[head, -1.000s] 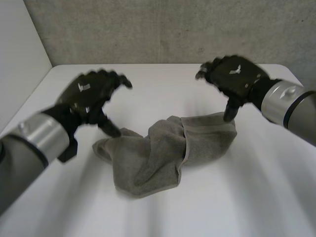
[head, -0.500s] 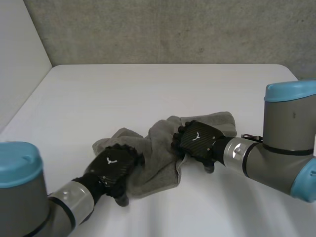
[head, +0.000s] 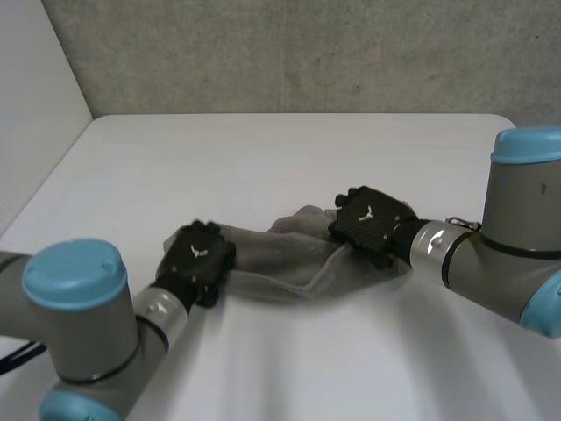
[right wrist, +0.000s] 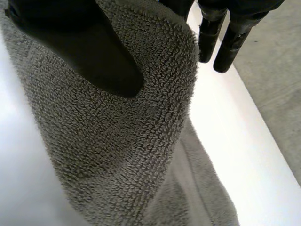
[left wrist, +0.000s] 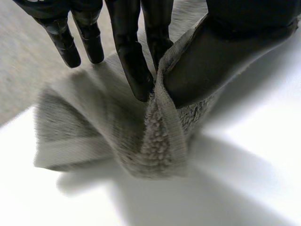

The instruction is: Fold the towel.

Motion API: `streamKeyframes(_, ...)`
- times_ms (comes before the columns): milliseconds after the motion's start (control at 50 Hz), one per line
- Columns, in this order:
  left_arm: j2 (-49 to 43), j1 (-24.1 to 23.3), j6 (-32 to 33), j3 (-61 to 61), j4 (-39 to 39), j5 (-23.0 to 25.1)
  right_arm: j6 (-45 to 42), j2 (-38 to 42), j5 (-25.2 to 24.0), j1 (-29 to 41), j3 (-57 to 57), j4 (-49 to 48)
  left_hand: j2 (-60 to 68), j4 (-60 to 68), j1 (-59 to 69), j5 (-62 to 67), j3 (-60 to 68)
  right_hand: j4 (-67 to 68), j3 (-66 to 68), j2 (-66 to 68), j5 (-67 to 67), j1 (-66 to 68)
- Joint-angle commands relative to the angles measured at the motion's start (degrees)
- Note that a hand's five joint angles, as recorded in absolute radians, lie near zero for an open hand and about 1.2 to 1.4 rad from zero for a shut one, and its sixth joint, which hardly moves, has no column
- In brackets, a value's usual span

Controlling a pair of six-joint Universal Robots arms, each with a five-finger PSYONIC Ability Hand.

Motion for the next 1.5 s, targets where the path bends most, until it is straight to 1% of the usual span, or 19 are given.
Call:
streamKeyframes(20,-0.35,2.56,2.6,7.85,-0.08,0.59,4.73,0.02,1.1,-0.41,-6.29,-0.29,3.8,-3.36,5.57,3.93,-2.97,-4.37,-2.49,4.77,3.48,5.92)
streamKeyframes(180,3.17,3.88,7.43,27.36,0.01,0.77,12.99,-3.32,7.25,-0.76,-25.1,-7.49,3.8,-3.36,5.57,3.93,-2.97,-4.37,-2.49,4.77,3.48,5.92)
streamKeyframes(260,9.91,4.05,7.08,34.29,2.72,0.86,25.43,-11.37,11.81,-0.67,-26.61,-22.91,3.8,-3.36,5.57,3.93,-2.97,-4.37,-2.49,4.77,3.48,5.92)
streamKeyframes(300,12.57,4.14,6.47,34.04,5.46,0.77,29.43,-14.66,11.38,-1.11,-23.69,-27.01,3.8,-3.36,5.57,3.93,-2.97,-4.37,-2.49,4.77,3.48,5.92)
streamKeyframes(360,17.39,5.28,4.54,26.08,11.95,0.94,34.7,-20.71,2.72,-5.22,-10.11,-30.7,3.8,-3.36,5.57,3.93,-2.97,-4.37,-2.49,4.77,3.48,5.92)
streamKeyframes(420,17.67,5.9,4.53,21.91,13.19,1.47,34.7,-20.98,-1.1,-6.47,-5.85,-29.55,3.8,-3.36,5.57,3.93,-2.97,-4.37,-2.49,4.77,3.48,5.92)
streamKeyframes(460,17.67,7.38,4.62,13.69,13.55,4.79,33.57,-21.42,-6.18,-7.61,1.76,-25.71,3.8,-3.36,5.57,3.93,-2.97,-4.37,-2.49,4.77,3.48,5.92)
streamKeyframes(620,17.58,12.48,6.72,-4.78,13.72,15.61,19.27,-21.6,-6.64,-11.82,17.68,-21.38,3.8,-3.36,5.57,3.93,-2.97,-4.37,-2.49,4.77,3.48,5.92)
streamKeyframes(740,15.3,13.55,10.77,-10.26,13.54,17.03,10.89,-19.4,-4.79,-13.06,23.24,-15.84,3.8,-3.36,5.57,3.93,-2.97,-4.37,-2.49,4.77,3.48,5.92)
streamKeyframes(840,11.96,12.67,13.85,-13.33,12.31,17.21,2.11,-11.15,-3.65,-12.8,23.68,-8.56,3.8,-3.36,5.57,3.93,-2.97,-4.37,-2.49,4.77,3.48,5.92)
streamKeyframes(980,11.17,12.49,13.67,-13.51,12.14,16.85,2.62,-10.26,-4.35,-13.06,22.02,-11.88,3.8,-3.36,5.57,3.93,-2.97,-4.37,-2.49,4.77,3.48,5.92)
streamKeyframes(1000,10.99,12.49,13.67,-13.68,12.14,16.85,2.62,-10.26,-4.44,-13.06,22.01,-12.93,3.8,-3.36,5.57,3.93,-2.97,-4.37,-2.49,-17.48,-18.78,-16.34)
streamKeyframes(1020,10.99,12.49,13.67,-13.69,12.14,16.85,2.62,-10.26,-4.44,-13.06,22.01,-12.94,3.8,-3.36,5.57,3.93,-2.97,-4.37,-2.49,-17.7,-19.0,-16.56)
streamKeyframes(1060,10.9,12.66,13.76,-14.38,12.31,16.85,1.75,-10.26,-5.4,-13.33,22.62,-14.34,3.8,-3.36,5.57,3.93,-2.97,-4.37,-2.49,-43.2,-44.5,-42.06)
streamKeyframes(1140,10.9,13.37,14.11,-15.18,12.49,16.85,1.57,-10.0,-7.68,-13.59,22.54,-15.05,3.8,-3.36,5.57,3.93,-2.97,-4.37,-2.49,-49.48,-50.78,-48.34)
streamKeyframes(1300,10.81,15.65,14.11,-16.15,12.49,16.94,-0.89,-10.35,-6.99,-18.87,21.48,-14.53,3.8,-3.36,5.57,3.93,-2.97,-4.37,-2.49,-48.66,-49.95,-47.51)
streamKeyframes(1400,10.9,15.57,14.11,-16.67,12.4,17.03,-2.74,-10.97,-3.03,-20.54,21.84,-14.26,3.8,-3.36,5.57,3.93,-2.97,-4.37,-2.49,-45.46,-46.76,-44.32)
streamKeyframes(1460,10.9,15.22,14.11,-16.67,12.49,17.03,-3.18,-11.05,0.66,-20.36,21.92,-13.29,3.8,-3.36,5.57,3.93,-2.97,-4.37,-2.49,-36.04,-37.34,-34.9)
streamKeyframes(1500,10.9,14.95,14.2,-16.67,12.4,16.94,-3.44,-11.05,1.53,-20.1,22.36,-11.98,3.8,-3.36,5.57,3.93,-2.97,-4.37,-2.49,-18.5,-19.79,-17.35)
